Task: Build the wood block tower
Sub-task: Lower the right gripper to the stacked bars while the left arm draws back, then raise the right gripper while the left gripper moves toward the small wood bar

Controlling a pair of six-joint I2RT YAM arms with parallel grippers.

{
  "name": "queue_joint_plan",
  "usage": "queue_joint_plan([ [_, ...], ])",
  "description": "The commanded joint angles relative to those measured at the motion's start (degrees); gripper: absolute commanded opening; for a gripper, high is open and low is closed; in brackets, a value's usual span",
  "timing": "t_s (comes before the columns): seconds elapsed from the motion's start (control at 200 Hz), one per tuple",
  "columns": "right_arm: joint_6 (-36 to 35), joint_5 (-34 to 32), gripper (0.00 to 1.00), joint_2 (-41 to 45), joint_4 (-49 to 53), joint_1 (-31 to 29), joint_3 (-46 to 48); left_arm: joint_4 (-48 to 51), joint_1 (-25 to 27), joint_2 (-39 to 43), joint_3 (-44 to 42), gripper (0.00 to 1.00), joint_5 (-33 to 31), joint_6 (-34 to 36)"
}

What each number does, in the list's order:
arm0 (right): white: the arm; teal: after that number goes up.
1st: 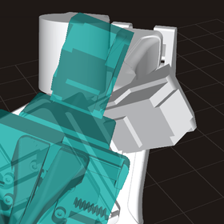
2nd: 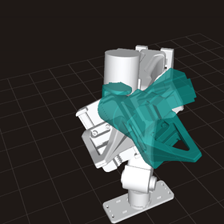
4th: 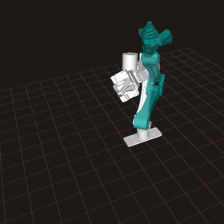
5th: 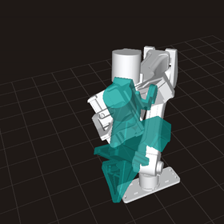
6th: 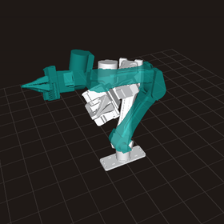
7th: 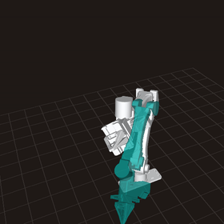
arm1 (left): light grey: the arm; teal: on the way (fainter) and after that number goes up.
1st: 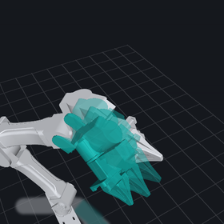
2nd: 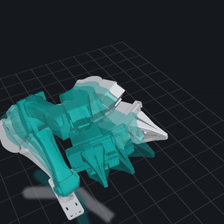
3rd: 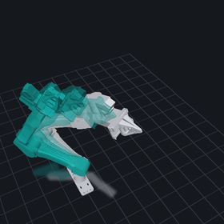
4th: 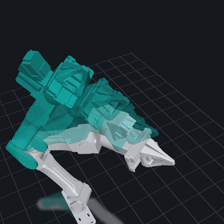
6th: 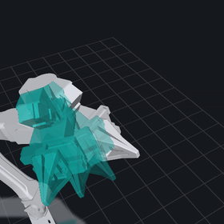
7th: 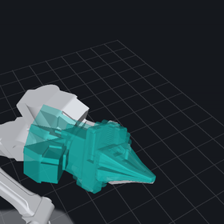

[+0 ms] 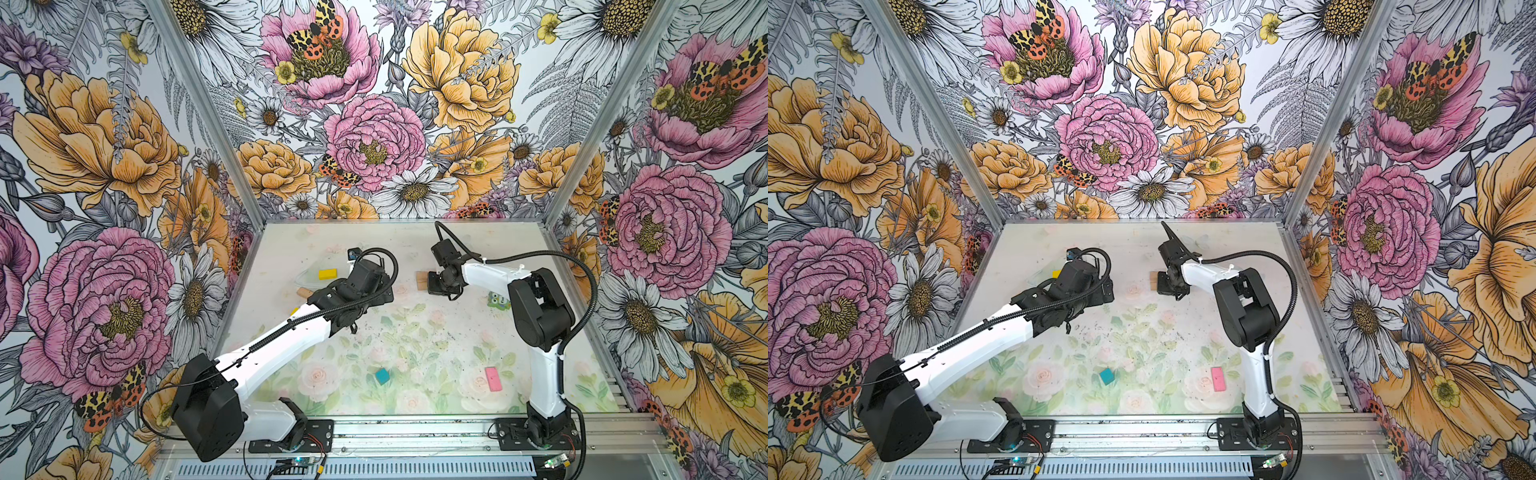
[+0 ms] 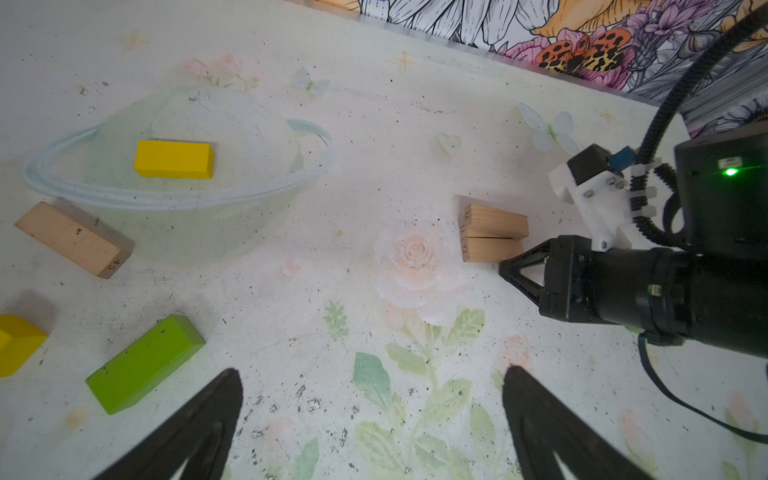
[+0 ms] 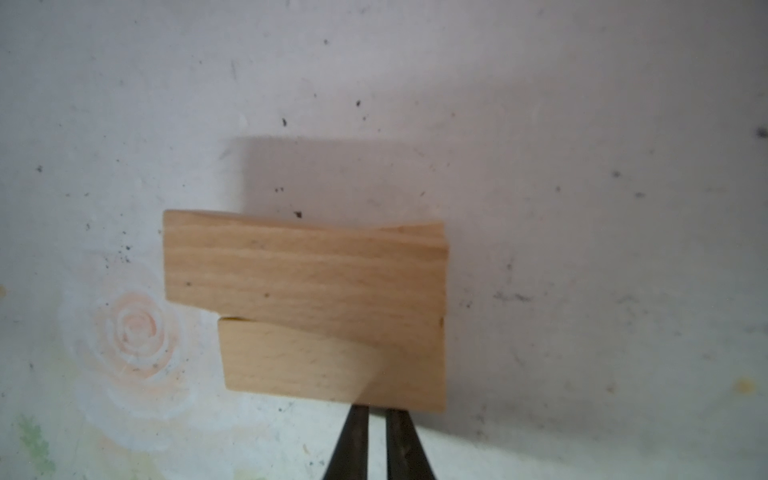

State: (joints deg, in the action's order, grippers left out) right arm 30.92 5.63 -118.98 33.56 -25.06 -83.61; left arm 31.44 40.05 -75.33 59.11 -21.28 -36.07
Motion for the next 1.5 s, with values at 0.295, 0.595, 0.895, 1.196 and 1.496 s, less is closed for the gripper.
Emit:
queue_joint_plan([
  [0.295, -0.60, 0.47, 0.20, 3.01, 2.59, -0.25, -0.94, -0.86, -0.38, 1.76, -0.57, 0.99, 2.03, 0.65],
  [0.595, -0.14, 1.35, 0.37, 17.78, 6.18, -2.17, -0.08, 1.57, -3.60, 3.80, -1.72, 0.99, 0.37, 1.18],
  [0.895, -0.50, 0.70, 0.56, 25.84, 7.94, -4.28, 1.08, 2.80, -13.09, 7.40, -6.63, 0.99, 2.83, 1.29],
  [1.196, -0.54, 1.72, 0.60, 26.33, 7.92, -5.86, 1.03, 5.74, -18.29, 12.30, -12.58, 0.99, 2.98, -0.78],
  [1.496, -1.51, 3.55, 0.63, 23.12, 7.75, -7.37, -1.02, 5.12, -25.41, 11.24, -14.09, 0.99, 4.16, 1.35],
])
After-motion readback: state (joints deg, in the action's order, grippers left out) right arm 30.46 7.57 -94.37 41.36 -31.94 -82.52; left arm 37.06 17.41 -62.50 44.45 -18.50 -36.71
